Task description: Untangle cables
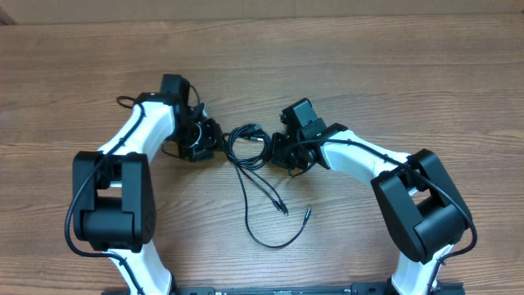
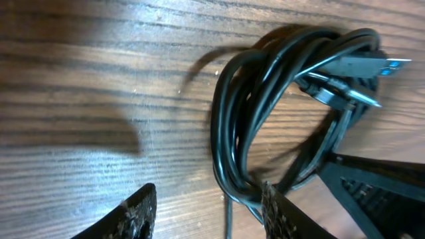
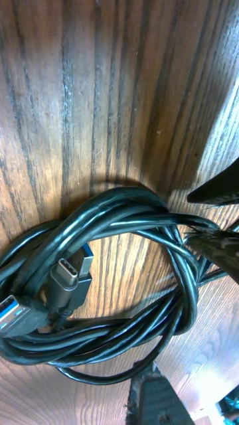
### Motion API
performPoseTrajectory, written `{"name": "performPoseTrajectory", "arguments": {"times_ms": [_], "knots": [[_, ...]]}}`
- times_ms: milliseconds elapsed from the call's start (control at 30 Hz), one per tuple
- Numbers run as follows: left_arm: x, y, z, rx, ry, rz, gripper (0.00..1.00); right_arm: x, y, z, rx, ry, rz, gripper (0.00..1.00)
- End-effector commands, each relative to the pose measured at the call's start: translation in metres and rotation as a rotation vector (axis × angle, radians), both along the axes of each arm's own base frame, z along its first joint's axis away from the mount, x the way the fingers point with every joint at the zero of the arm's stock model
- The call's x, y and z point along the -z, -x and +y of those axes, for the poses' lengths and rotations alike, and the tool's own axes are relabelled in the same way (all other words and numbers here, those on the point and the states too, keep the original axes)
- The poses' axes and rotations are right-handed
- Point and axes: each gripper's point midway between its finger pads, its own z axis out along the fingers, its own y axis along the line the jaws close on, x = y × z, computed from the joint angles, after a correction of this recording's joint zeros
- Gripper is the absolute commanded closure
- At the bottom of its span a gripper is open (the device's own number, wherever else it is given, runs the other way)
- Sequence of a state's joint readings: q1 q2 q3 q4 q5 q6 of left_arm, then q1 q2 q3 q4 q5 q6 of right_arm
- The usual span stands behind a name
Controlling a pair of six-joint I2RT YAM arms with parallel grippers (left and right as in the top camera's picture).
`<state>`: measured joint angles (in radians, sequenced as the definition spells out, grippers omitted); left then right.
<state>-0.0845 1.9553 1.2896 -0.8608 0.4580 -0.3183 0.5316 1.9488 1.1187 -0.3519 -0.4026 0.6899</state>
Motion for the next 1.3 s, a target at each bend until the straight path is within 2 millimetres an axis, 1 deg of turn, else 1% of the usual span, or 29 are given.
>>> {"name": "performPoseTrajectory", "arguments": {"times_ms": [0,200,267,367,433,467,533,600,700,833,900,967,1067,1200,1267], "knots": [[0.001,-0.009,0.003,0.034,-0.109,-0.055,0.49,-0.011,-0.002,-0.001,-0.009,-0.006,-0.04,0.88],[0.007,-0.011,-0.008,0.08,-0.171,-0.088,0.48,-0.012,-0.003,-0.001,-0.009,-0.007,-0.043,0.88],[0.009,-0.012,-0.01,0.091,-0.194,-0.099,0.53,-0.012,-0.003,-0.001,-0.009,-0.007,-0.043,0.88],[0.011,-0.01,-0.014,0.107,-0.2,-0.103,0.54,-0.012,-0.003,-0.001,-0.009,-0.007,-0.043,0.88],[0.012,-0.007,-0.017,0.118,-0.201,-0.101,0.57,-0.012,-0.003,-0.001,-0.009,-0.006,-0.043,0.88],[0.012,-0.007,-0.018,0.122,-0.202,-0.101,0.56,-0.012,-0.003,-0.001,-0.008,-0.005,-0.044,0.88],[0.012,-0.006,-0.019,0.136,-0.202,-0.105,0.43,-0.011,-0.004,-0.002,-0.004,0.002,-0.048,0.88],[0.012,-0.007,-0.019,0.154,-0.203,-0.115,0.37,-0.011,-0.004,-0.002,-0.004,0.002,-0.048,0.88],[0.006,-0.012,-0.015,0.155,-0.205,-0.123,0.36,-0.012,-0.005,-0.002,-0.004,-0.001,-0.053,0.88],[-0.018,-0.032,-0.007,0.176,-0.249,-0.179,0.37,-0.025,-0.019,0.003,-0.003,-0.052,-0.104,0.87],[-0.029,-0.044,-0.004,0.176,-0.276,-0.217,0.39,-0.036,-0.024,0.006,-0.052,-0.086,-0.145,0.87],[-0.035,-0.053,-0.004,0.187,-0.283,-0.253,0.43,-0.043,-0.025,0.008,-0.08,-0.1,-0.175,0.87],[-0.034,-0.056,-0.006,0.189,-0.282,-0.267,0.47,-0.043,-0.026,0.008,-0.089,-0.093,-0.191,0.87],[-0.02,-0.05,-0.008,0.197,-0.282,-0.262,0.48,-0.035,-0.033,-0.005,-0.044,-0.008,-0.209,0.86],[-0.012,-0.046,-0.008,0.201,-0.283,-0.252,0.5,-0.03,-0.037,-0.012,-0.02,0.035,-0.22,0.78]]}}
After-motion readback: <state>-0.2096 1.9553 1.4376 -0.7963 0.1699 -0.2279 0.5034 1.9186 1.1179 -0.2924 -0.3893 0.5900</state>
